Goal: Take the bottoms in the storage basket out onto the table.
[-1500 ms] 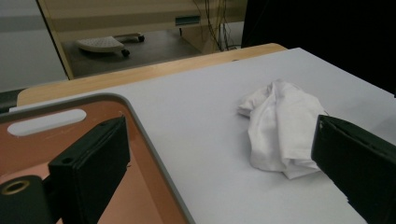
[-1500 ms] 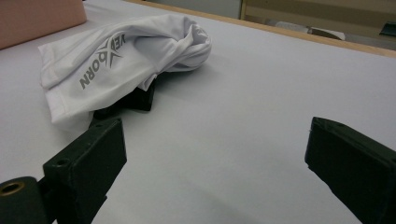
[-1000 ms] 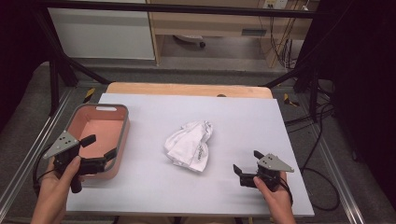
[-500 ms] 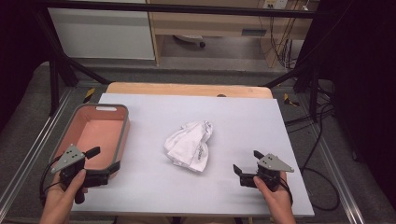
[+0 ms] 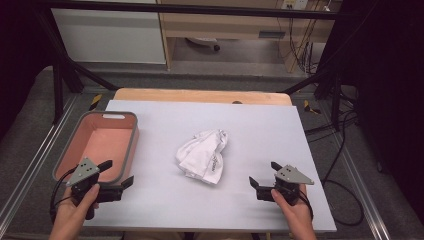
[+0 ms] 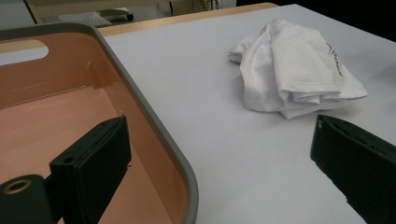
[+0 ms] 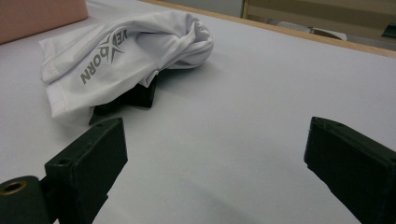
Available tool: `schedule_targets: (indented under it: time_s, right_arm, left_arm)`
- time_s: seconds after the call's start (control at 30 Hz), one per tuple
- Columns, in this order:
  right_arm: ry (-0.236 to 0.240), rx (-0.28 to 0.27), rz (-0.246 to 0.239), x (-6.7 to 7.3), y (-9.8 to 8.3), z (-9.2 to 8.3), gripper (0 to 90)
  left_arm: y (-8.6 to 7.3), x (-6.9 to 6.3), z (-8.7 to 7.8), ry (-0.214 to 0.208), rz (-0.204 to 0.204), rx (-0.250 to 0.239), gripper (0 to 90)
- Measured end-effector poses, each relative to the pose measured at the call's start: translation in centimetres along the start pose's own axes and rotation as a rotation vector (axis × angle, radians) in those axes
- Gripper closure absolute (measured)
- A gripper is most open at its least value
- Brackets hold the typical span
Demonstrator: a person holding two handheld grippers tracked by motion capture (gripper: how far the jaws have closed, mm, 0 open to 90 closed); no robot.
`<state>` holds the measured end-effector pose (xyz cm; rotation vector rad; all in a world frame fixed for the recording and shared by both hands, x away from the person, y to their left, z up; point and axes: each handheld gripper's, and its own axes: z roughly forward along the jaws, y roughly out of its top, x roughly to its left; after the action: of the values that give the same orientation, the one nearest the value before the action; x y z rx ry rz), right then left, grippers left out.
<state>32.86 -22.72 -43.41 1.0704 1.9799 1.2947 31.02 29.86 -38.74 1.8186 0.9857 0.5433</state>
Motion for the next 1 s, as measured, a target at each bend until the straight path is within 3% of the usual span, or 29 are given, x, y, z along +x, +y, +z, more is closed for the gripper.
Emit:
schedule_targets:
  time_s: [0.3, 0.77, 1.0]
  right_arm:
    - [0.012, 0.007, -0.005, 0.2, -0.1, 0.1, 6.1]
    - [0.011, 0.017, -0.007, 0.2, -0.2, 0.3, 5.9]
    - [-0.043, 0.084, 0.007, 0.0, -0.7, 0.9, 6.6]
  left_arm:
    - [-0.2, -0.3, 0.6, 0.002, -0.004, 0.028, 5.3]
    - [-0.9, -0.1, 1.4, 0.044, 0.015, 0.089, 6.5]
    - [-1.0, -0.2, 1.5, 0.05, 0.018, 0.1, 6.5]
